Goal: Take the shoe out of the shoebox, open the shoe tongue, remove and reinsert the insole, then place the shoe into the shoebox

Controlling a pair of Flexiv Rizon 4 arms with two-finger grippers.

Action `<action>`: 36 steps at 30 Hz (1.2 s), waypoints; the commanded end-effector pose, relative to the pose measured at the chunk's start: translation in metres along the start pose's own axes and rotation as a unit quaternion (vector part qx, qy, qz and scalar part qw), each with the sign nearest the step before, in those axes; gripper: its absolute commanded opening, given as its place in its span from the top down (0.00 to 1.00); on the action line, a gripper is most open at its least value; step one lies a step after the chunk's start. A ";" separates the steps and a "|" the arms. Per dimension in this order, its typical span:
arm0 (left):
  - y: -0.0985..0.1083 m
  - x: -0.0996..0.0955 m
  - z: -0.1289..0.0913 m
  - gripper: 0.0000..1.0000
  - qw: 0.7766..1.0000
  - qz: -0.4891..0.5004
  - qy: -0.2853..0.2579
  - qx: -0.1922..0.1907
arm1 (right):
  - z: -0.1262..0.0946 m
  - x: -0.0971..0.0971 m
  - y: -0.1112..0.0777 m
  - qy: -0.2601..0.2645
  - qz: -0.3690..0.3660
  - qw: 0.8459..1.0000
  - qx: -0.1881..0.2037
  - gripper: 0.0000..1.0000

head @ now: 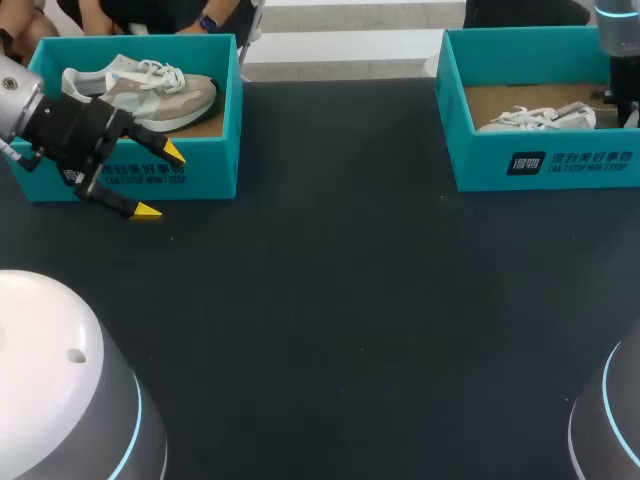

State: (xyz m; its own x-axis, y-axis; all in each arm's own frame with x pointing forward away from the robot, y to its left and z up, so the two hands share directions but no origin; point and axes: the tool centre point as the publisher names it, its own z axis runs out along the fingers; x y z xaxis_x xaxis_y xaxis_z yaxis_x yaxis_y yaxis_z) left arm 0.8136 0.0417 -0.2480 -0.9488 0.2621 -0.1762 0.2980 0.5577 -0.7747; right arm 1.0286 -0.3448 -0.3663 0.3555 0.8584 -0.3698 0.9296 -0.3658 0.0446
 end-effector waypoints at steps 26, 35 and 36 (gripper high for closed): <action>0.000 0.001 0.000 0.00 1.000 0.000 0.000 -0.001 | -0.050 -0.010 0.009 0.012 0.040 0.999 -0.031 0.25; 0.000 0.001 0.000 0.00 1.000 0.000 0.000 -0.001 | -0.102 -0.015 0.003 0.041 0.075 0.994 -0.065 0.22; 0.000 0.001 0.000 0.00 1.000 0.000 0.000 -0.001 | -0.105 -0.015 0.001 0.042 0.078 0.994 -0.066 0.22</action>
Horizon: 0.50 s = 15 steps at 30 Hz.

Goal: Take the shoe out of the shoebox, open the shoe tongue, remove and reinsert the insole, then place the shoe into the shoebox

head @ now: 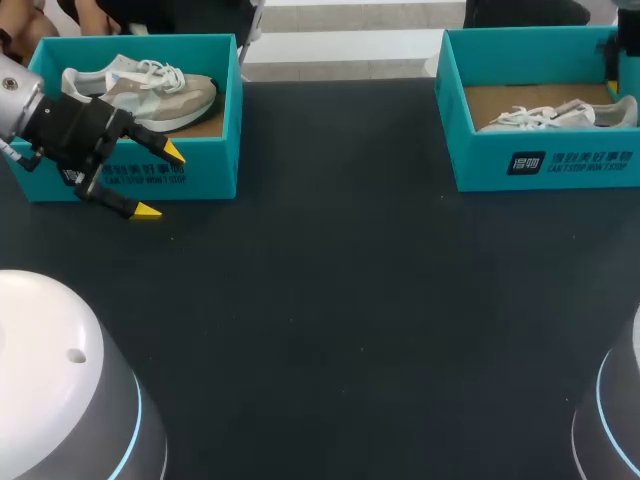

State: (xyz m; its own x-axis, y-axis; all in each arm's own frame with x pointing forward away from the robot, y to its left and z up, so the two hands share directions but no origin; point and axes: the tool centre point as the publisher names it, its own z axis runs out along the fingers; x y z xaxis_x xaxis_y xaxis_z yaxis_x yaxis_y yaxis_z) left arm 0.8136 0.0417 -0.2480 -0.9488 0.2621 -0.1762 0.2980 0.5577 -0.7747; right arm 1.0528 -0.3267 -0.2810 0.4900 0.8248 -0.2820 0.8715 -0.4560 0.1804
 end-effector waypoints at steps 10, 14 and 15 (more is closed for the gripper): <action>0.000 0.001 0.000 0.00 1.000 0.000 0.000 -0.001 | -0.062 -0.010 -0.056 0.026 0.016 0.999 -0.023 0.12; 0.000 0.001 0.000 0.00 1.000 0.000 0.000 -0.001 | -0.076 -0.006 -0.072 0.036 0.022 0.999 -0.015 0.03; 0.000 0.001 0.000 0.00 1.000 0.000 0.000 -0.001 | -0.081 -0.003 -0.076 0.040 0.021 0.999 -0.016 0.00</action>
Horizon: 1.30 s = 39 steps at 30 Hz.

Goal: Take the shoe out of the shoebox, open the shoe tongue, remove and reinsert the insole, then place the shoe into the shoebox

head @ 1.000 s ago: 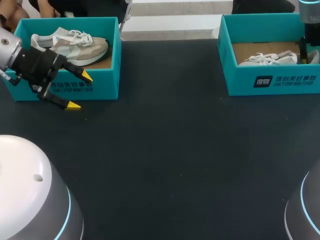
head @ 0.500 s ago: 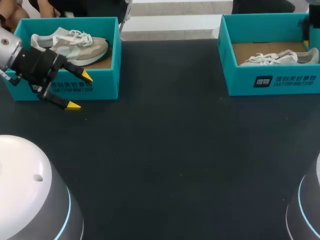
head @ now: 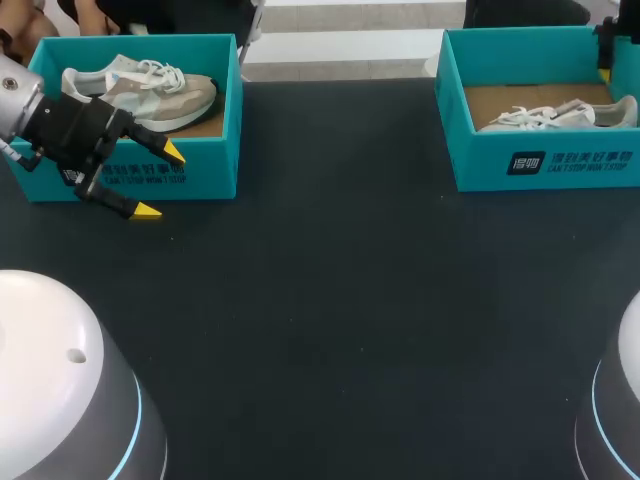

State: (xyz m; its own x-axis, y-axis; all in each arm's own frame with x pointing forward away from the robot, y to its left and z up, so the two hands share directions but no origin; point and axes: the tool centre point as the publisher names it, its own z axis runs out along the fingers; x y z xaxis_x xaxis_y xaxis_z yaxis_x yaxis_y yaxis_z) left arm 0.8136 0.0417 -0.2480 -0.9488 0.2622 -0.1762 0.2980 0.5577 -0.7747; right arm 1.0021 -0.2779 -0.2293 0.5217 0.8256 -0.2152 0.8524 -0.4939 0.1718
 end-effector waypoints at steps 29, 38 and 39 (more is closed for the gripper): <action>0.002 -0.005 -0.006 0.00 1.000 0.024 0.006 -0.010 | -0.057 -0.004 -0.036 0.003 0.035 0.998 -0.058 0.00; 0.038 -0.056 -0.037 0.00 0.988 0.124 0.036 -0.087 | -0.057 -0.004 -0.036 0.003 0.035 0.998 -0.058 0.00; 0.040 -0.059 -0.040 0.00 0.987 0.128 0.043 -0.089 | -0.057 -0.004 -0.036 0.003 0.035 0.998 -0.058 0.00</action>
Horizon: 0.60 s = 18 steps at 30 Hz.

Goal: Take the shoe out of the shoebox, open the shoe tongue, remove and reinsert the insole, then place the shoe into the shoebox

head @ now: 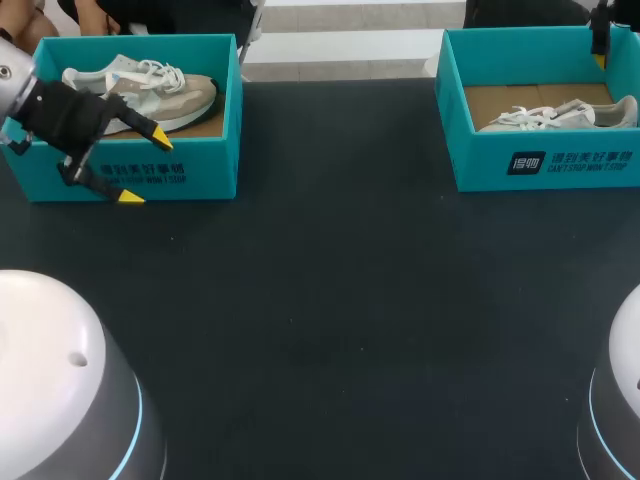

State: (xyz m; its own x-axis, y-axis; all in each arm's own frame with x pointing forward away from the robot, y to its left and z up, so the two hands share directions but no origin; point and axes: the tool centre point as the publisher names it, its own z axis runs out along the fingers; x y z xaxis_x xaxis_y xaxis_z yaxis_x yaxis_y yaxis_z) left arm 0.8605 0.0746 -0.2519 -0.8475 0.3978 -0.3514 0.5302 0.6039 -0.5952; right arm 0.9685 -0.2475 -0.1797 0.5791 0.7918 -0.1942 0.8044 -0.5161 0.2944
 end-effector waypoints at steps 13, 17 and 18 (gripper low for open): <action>0.076 -0.071 -0.081 0.00 0.996 -0.019 0.066 -0.062 | 0.000 -0.001 0.000 0.001 0.000 1.000 -0.001 0.00; 0.095 -0.075 -0.095 0.00 0.990 -0.025 0.070 -0.119 | 0.000 -0.001 0.000 0.001 0.000 1.000 -0.001 0.00; 0.095 -0.075 -0.095 0.00 0.990 -0.025 0.070 -0.119 | 0.000 -0.001 0.000 0.001 0.000 1.000 -0.001 0.00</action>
State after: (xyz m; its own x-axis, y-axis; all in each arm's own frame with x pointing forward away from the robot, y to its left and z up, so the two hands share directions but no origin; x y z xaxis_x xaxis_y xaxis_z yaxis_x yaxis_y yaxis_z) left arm 0.9764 0.1723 -0.2201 -0.8677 0.4051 -0.2879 0.4950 0.7564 -0.4275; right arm 0.9687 -0.2477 -0.1800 0.5790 0.7919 -0.1941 0.8044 -0.5160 0.2945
